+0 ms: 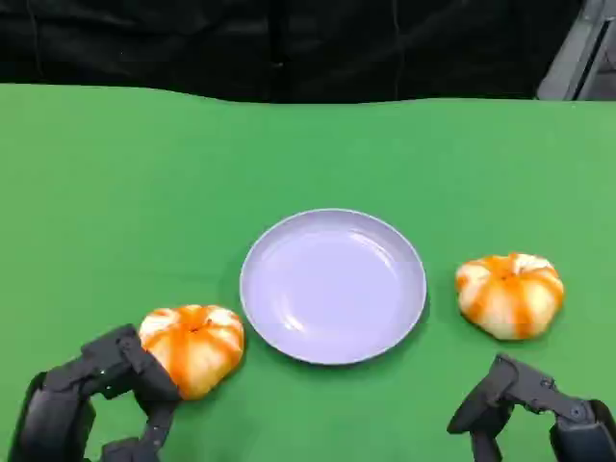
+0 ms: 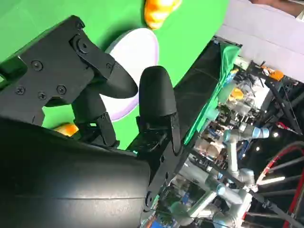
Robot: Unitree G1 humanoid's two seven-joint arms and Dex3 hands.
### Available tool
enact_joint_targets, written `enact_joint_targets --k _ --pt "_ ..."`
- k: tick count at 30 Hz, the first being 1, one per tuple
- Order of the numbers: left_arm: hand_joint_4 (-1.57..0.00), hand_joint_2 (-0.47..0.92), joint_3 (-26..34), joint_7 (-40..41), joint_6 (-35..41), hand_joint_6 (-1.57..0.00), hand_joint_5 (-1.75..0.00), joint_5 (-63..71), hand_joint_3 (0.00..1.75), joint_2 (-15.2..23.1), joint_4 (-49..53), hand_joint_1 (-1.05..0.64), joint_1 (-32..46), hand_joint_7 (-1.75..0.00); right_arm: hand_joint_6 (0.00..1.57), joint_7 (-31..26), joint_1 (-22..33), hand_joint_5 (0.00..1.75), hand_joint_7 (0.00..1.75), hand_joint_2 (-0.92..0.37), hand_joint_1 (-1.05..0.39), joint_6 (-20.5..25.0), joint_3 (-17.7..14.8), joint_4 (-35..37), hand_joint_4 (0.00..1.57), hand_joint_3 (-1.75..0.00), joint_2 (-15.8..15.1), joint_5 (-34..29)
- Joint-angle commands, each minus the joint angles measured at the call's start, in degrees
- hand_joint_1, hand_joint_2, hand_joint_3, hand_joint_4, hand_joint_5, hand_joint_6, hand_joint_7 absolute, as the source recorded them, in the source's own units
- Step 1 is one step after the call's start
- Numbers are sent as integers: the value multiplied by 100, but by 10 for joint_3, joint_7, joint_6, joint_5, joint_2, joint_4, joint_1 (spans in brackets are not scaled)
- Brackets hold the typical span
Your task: Grasp the bread from the table and place it into the plate.
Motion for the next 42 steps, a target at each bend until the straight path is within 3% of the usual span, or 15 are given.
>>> enact_joint_targets --k 1,12,16,21,24,28,33,42 --pt "-83 53 5 6 -12 -78 -170 0 109 4 2 3 -2 -149 75 1 3 169 140 -39 -14 3 0 -7 74 -139 -5 -1" --pt "-82 55 6 5 -20 -78 -167 -2 106 6 9 4 -7 -147 75 4 3 171 141 -37 -13 6 1 -8 75 -141 -3 1" --pt "-79 55 2 -6 -26 -79 -154 -13 105 12 19 5 -12 -129 74 5 3 173 141 -37 -13 4 1 -7 76 -141 -4 2" --pt "-70 75 14 18 -53 -84 -77 53 51 27 51 -7 -31 -29 75 6 2 169 141 -36 -13 4 1 -5 76 -142 -5 3" --pt "-66 87 26 53 -71 -75 -45 125 20 38 61 -25 -38 -4 75 10 4 171 141 -36 -14 6 3 -8 76 -142 -4 6" --pt "-52 92 34 109 -56 -52 -30 230 8 54 50 -46 -39 0 74 14 7 173 141 -35 -15 11 6 -15 78 -142 -2 8" --pt "-30 91 25 140 63 -27 -18 362 3 62 -34 -55 -21 0 74 15 11 174 142 -37 -14 17 8 -22 78 -139 -2 7" --pt "-26 91 -37 105 241 -25 -14 502 3 92 -144 -64 -26 -1 74 12 11 175 142 -39 -14 20 13 -24 78 -139 1 6"
